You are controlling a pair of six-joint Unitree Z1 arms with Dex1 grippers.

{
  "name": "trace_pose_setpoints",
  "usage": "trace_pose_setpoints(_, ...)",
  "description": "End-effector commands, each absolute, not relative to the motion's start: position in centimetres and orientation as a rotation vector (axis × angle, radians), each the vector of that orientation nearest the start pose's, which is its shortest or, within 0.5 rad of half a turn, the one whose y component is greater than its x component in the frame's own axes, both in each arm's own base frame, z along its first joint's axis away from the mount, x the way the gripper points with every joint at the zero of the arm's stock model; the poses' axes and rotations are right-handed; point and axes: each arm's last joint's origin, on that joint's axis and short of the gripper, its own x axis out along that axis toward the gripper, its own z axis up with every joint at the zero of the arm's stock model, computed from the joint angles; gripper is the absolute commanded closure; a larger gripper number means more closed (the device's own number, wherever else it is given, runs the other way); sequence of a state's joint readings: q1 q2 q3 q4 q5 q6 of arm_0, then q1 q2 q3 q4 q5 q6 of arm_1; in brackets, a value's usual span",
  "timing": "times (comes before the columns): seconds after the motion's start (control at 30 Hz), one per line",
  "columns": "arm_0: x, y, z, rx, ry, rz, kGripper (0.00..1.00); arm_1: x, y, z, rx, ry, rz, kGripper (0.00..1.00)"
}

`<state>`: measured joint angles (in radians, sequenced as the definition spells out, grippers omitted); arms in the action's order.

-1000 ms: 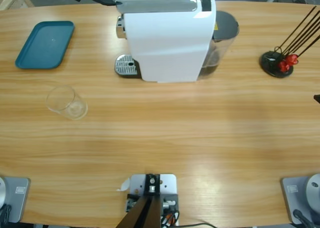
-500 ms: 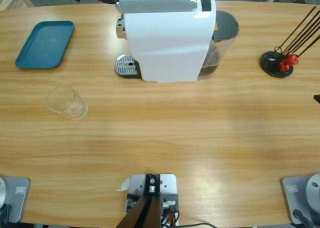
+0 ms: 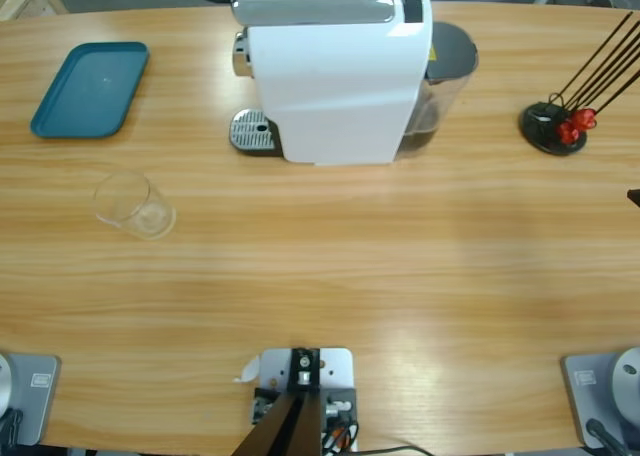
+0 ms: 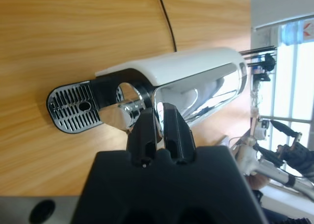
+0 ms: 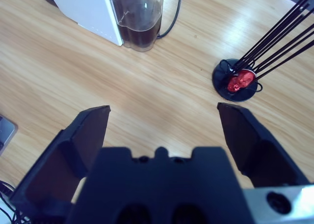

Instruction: Pour coffee

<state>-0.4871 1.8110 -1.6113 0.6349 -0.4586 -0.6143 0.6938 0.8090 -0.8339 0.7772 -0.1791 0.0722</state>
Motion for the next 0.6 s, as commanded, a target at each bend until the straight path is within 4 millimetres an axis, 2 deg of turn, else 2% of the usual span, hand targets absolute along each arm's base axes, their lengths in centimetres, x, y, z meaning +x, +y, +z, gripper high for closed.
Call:
trace_pose_setpoints(0.03, 32.8, -20.9, 39.0, -0.524, 1.073, -0.665, 1.000, 5.4, 3.4, 33.4, -0.255, 0.732, 0.470, 0.000)
trace_pose_setpoints(0.17, 32.5, -20.3, 38.5, -0.519, 1.093, -0.642, 0.994, 5.4, 3.4, 33.4, -0.255, 0.732, 0.470, 0.000)
trace_pose_setpoints(0.2, 32.4, -19.9, 37.9, -0.520, 1.124, -0.622, 0.652, 5.4, 3.4, 33.4, -0.255, 0.732, 0.470, 0.000)
trace_pose_setpoints(0.23, 32.3, -19.5, 37.3, -0.521, 1.155, -0.599, 0.362, 5.4, 3.4, 33.4, -0.255, 0.733, 0.470, 0.000)
trace_pose_setpoints(0.27, 32.2, -19.3, 36.9, -0.520, 1.166, -0.588, 0.236, 5.4, 3.4, 33.4, -0.255, 0.733, 0.470, 0.000)
trace_pose_setpoints(0.3, 32.0, -19.1, 36.7, -0.519, 1.171, -0.581, 0.173, 5.4, 3.4, 33.4, -0.255, 0.733, 0.470, 0.000)
trace_pose_setpoints(0.6, 33.0, -19.7, 35.4, -0.518, 1.205, -0.574, 0.170, 5.4, 3.4, 33.4, -0.255, 0.733, 0.470, 0.000)
